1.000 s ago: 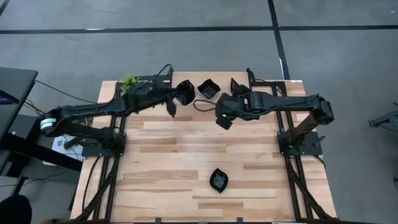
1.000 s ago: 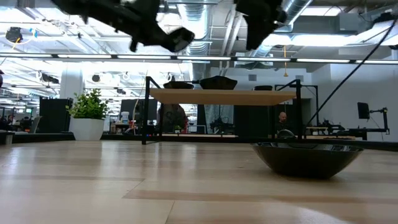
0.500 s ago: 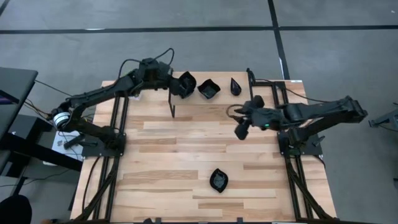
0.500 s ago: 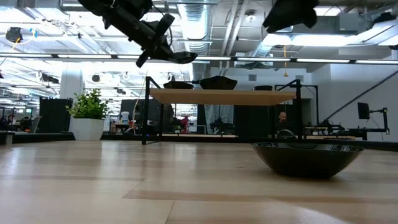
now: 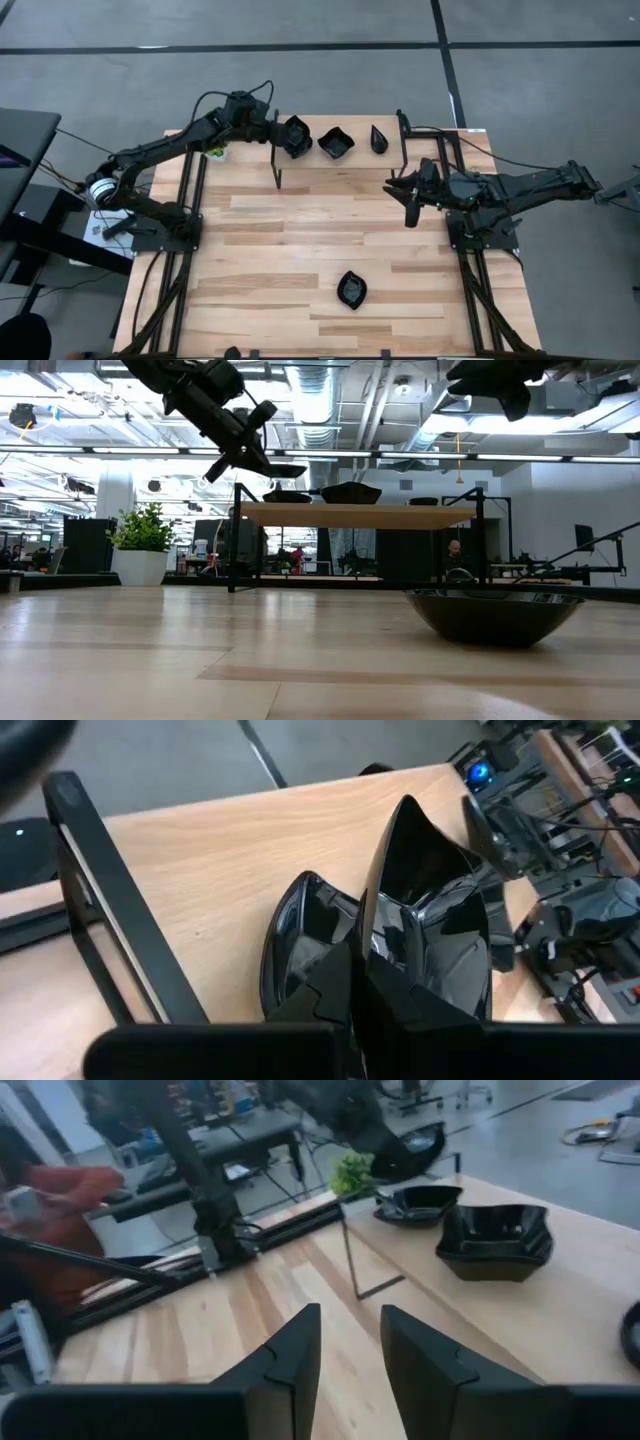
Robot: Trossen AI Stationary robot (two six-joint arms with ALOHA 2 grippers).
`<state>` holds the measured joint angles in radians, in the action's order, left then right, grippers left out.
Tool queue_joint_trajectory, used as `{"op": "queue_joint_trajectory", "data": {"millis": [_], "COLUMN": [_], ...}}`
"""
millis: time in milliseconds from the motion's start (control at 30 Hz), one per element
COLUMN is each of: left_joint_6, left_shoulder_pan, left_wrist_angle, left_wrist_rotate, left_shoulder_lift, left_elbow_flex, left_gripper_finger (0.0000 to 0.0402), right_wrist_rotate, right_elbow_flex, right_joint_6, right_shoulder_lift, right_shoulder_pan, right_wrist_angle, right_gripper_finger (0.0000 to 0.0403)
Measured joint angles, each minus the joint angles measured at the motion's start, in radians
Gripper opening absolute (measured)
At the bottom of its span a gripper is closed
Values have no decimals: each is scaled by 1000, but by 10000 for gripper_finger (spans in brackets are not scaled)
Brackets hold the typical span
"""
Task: Pick & Place Mini shaped plates
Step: Stack the leaf shaped plate on top of the other leaf shaped plate on the shelf
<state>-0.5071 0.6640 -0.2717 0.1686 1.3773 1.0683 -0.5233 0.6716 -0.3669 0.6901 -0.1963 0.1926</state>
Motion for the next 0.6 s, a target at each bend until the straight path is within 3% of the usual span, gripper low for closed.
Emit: {"op": "queue_joint_trajectory", "data": {"millis": [167, 367, 600], "left_joint_6": [-3, 34, 38], "left_shoulder_pan": [-11, -18, -16], "left_wrist_angle": [-13, -162, -204], "left_wrist_rotate": [-3, -10, -57], "left_shoulder_lift": [80, 167, 171], "left_elbow_flex": [48, 177, 202], "left_gripper_finger": [7, 7, 7], "right_wrist_rotate": [12, 56, 58], "right_elbow_flex": [-1, -1, -1], "right_joint_6": [0, -20, -24], "right_shoulder_lift": [-4, -3, -3], "right_shoulder_pan": [0, 0, -1], "right_wrist_angle": [-12, -12, -10], "right_gripper_finger": [102, 102, 102]}}
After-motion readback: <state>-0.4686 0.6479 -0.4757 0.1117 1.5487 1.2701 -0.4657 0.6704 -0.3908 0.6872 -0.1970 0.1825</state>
